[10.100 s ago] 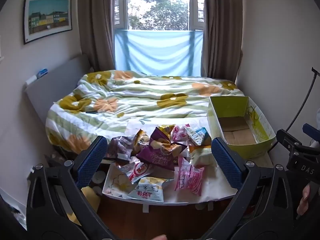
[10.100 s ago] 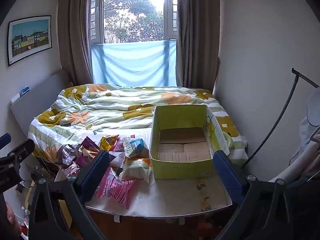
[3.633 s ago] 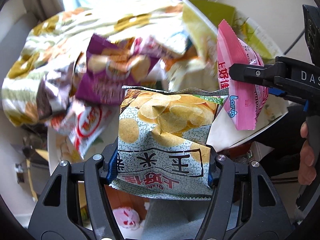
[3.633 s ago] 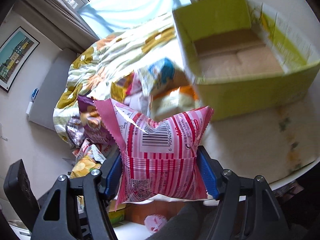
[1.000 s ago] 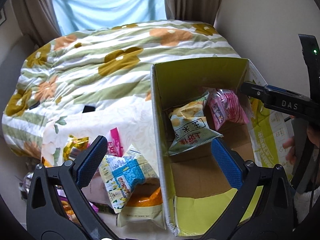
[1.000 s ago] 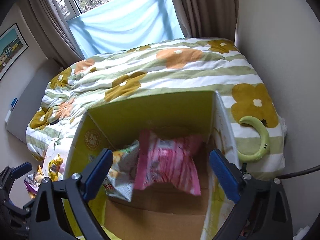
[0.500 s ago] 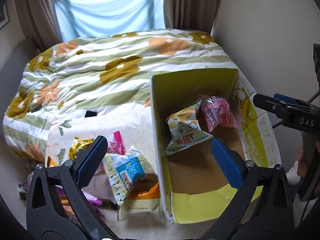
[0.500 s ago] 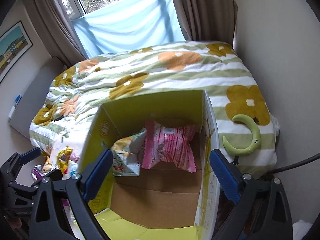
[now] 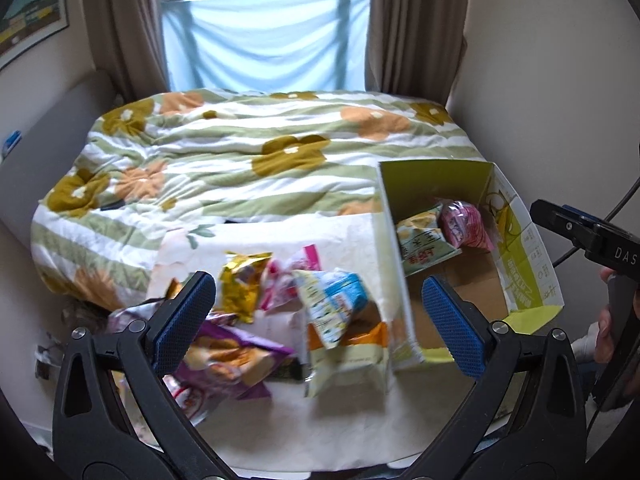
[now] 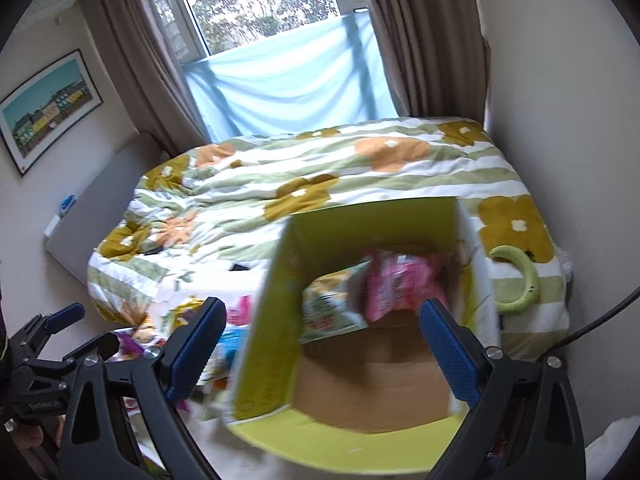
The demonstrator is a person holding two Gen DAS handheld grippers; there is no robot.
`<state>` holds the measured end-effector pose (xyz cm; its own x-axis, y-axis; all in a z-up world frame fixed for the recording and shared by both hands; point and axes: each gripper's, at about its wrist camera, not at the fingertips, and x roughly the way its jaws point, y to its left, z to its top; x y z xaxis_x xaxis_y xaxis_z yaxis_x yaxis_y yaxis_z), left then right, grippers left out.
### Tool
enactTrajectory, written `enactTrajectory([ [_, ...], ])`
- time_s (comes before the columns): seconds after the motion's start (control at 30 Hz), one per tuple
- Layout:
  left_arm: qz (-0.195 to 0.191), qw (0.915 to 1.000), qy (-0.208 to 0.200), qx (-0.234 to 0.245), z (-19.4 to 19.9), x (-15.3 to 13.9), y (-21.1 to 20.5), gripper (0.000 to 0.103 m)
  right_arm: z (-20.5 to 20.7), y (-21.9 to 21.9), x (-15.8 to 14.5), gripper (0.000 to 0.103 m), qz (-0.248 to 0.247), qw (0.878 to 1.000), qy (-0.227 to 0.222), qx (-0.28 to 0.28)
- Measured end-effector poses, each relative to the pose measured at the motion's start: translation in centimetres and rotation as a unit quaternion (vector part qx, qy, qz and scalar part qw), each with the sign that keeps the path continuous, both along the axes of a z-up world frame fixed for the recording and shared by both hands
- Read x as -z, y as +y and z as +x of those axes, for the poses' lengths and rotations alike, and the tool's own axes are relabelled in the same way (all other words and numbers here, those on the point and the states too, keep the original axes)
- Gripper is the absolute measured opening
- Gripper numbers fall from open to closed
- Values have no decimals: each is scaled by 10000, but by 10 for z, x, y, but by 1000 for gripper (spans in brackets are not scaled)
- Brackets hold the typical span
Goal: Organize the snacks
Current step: 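Grasp the dark brown bag with left tool while right tool grasps purple chip bag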
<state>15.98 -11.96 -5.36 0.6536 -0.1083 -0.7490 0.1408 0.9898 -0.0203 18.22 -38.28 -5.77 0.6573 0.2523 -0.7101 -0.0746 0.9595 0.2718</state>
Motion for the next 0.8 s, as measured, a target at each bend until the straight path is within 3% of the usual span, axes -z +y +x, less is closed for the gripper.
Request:
enactTrajectory([
  [0.43, -126, 9986, 1, -520, -55, 1, 164, 102, -55, 137, 8, 96, 224, 9997, 54, 8],
  [0.8, -309, 9974, 420, -506, -36, 45, 270, 102, -70, 229, 62, 96, 594, 9962, 613, 170],
])
